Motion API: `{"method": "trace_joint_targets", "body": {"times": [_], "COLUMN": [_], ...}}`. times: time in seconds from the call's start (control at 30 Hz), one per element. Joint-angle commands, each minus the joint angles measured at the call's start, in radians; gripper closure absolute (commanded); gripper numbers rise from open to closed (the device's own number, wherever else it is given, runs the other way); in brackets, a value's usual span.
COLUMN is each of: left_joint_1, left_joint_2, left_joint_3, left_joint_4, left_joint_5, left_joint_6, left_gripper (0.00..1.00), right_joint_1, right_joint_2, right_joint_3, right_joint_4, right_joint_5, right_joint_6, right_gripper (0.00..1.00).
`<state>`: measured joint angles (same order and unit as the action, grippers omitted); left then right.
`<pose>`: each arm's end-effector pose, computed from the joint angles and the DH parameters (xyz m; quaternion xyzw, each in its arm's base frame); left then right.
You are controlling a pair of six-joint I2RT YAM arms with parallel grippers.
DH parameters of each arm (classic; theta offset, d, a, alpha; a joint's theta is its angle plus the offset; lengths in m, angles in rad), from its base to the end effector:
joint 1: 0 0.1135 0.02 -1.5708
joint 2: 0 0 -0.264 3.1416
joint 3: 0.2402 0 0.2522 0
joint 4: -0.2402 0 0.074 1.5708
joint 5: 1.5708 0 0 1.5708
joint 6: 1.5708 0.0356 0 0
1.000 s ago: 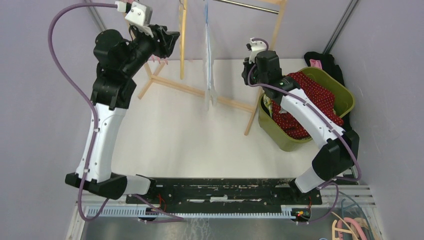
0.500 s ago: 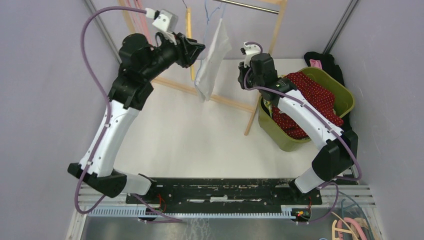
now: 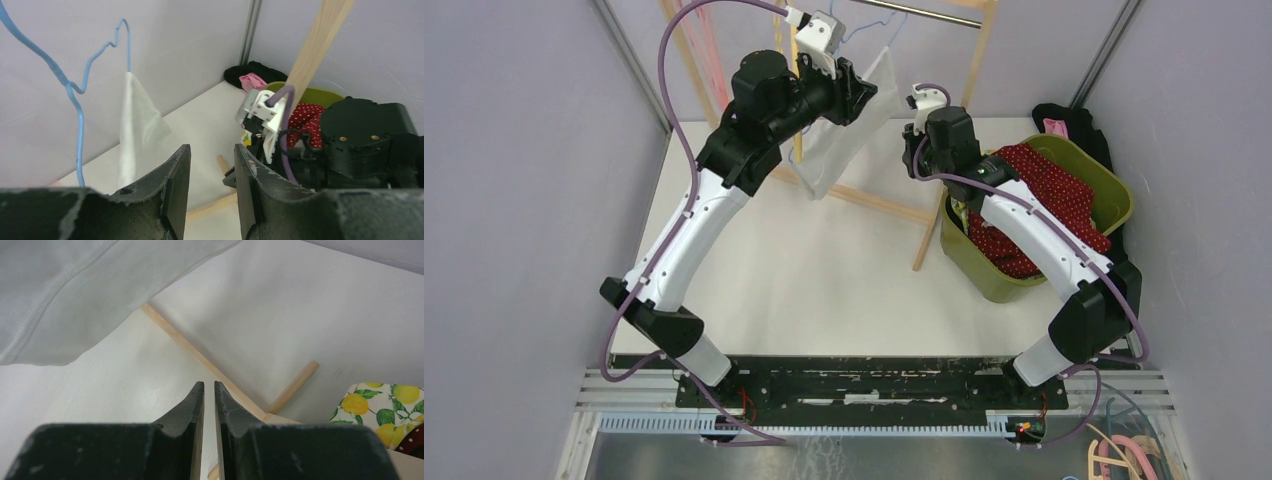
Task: Remove the skirt from the hanger
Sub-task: Pick up the hanger from the clothesline.
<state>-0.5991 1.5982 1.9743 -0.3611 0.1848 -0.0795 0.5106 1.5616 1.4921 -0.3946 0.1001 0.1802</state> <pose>0.2788 -0.1983 0.5248 0.2430 0.6585 -0.2972 0.6474 0.3193 0.1748 0.3714 -0.1138 0.8425 0.1377 0.5083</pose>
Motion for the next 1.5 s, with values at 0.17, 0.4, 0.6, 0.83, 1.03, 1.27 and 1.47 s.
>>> {"method": "trace_joint_targets", "body": {"times": [0.17,0.4,0.6,0.83,1.03,1.27,1.47], "left_joint_1": [-0.014,-0.013,-0.009,0.018,0.033,0.056,0.074], "left_joint_2": [0.035,0.05,0.098,0.202,0.258,0.235,0.192], "left_joint_3": [0.044,0.057,0.078,0.2,0.265,0.25,0.223], "left_joint_4": [0.002,0.006,0.032,0.045,0.046,0.04,0.021], "left_joint_5": [-0.242,-0.3,-0.313,-0.294,-0.385,-0.37,-0.337], "left_joint_6": [0.179,0.22,0.235,0.213,0.241,0.243,0.251], "left_gripper": [0.55,0.55,0.52,0.51,0.49,0.49,0.49], "right_joint_1": [0.004,0.005,0.004,0.003,0.002,0.002,0.002], "right_joint_2": [-0.033,-0.022,-0.017,-0.02,-0.036,-0.027,-0.016], "right_joint_3": [0.036,0.036,0.037,0.036,0.013,0.014,0.019], "right_joint_4": [0.028,0.034,0.037,0.036,0.04,0.043,0.046], "right_joint_5": [0.023,0.02,0.017,0.009,0.024,0.026,0.01], "right_joint_6": [-0.021,-0.024,-0.024,-0.027,-0.039,-0.036,-0.026], "right_gripper": [0.82,0.83,0.82,0.82,0.82,0.82,0.82]}}
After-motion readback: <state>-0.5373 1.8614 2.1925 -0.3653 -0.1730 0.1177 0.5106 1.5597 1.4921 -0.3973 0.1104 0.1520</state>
